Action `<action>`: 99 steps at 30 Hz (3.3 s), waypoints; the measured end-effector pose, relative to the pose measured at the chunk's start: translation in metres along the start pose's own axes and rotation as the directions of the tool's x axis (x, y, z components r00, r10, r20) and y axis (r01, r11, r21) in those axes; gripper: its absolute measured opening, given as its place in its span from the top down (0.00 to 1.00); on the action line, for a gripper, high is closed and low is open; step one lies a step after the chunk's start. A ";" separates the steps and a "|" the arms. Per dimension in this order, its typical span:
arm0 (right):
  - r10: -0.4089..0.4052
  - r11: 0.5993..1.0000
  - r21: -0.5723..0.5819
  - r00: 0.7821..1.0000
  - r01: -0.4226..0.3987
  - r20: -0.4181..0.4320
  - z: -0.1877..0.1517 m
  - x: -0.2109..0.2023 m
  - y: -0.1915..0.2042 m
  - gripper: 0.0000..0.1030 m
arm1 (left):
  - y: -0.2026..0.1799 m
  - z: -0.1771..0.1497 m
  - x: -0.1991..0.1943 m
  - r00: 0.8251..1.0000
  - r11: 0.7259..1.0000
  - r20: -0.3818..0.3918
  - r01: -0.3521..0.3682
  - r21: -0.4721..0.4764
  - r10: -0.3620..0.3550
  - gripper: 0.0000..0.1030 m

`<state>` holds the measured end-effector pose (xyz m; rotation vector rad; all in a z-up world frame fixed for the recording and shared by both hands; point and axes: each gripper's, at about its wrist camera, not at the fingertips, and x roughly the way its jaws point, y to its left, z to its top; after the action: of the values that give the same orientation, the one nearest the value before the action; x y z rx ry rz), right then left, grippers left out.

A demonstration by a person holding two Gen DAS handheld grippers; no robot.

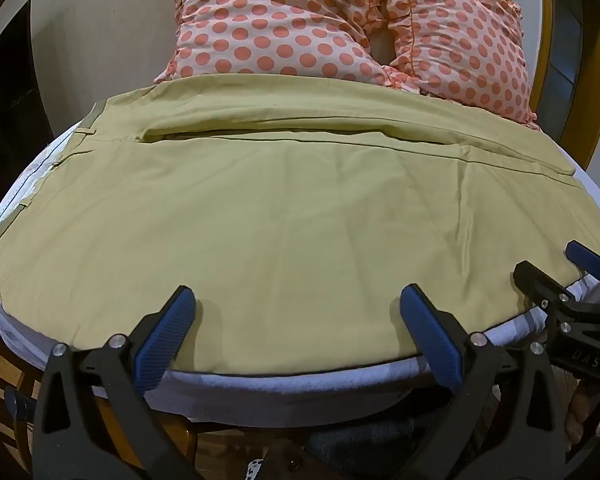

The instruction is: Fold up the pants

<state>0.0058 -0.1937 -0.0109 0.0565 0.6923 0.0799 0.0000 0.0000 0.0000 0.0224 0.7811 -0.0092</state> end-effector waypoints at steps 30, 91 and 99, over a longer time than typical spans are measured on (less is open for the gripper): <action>0.001 1.000 0.001 1.000 -0.001 0.006 0.000 0.000 0.000 0.01 | 0.000 0.000 0.000 1.000 1.000 0.005 0.000 0.000 0.000 0.02; 0.003 1.000 -0.002 1.000 -0.003 0.016 -0.003 0.000 0.001 0.01 | 0.000 0.000 -0.001 1.000 1.000 0.011 0.000 0.000 0.000 0.02; 0.049 0.998 -0.043 0.999 -0.049 -0.001 0.004 0.002 -0.006 0.01 | 0.000 0.000 0.000 1.000 1.000 0.014 0.002 0.004 -0.002 0.02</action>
<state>0.0101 -0.1997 -0.0091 0.0328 0.6892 0.1419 -0.0003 0.0001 0.0004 0.0252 0.7675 -0.0133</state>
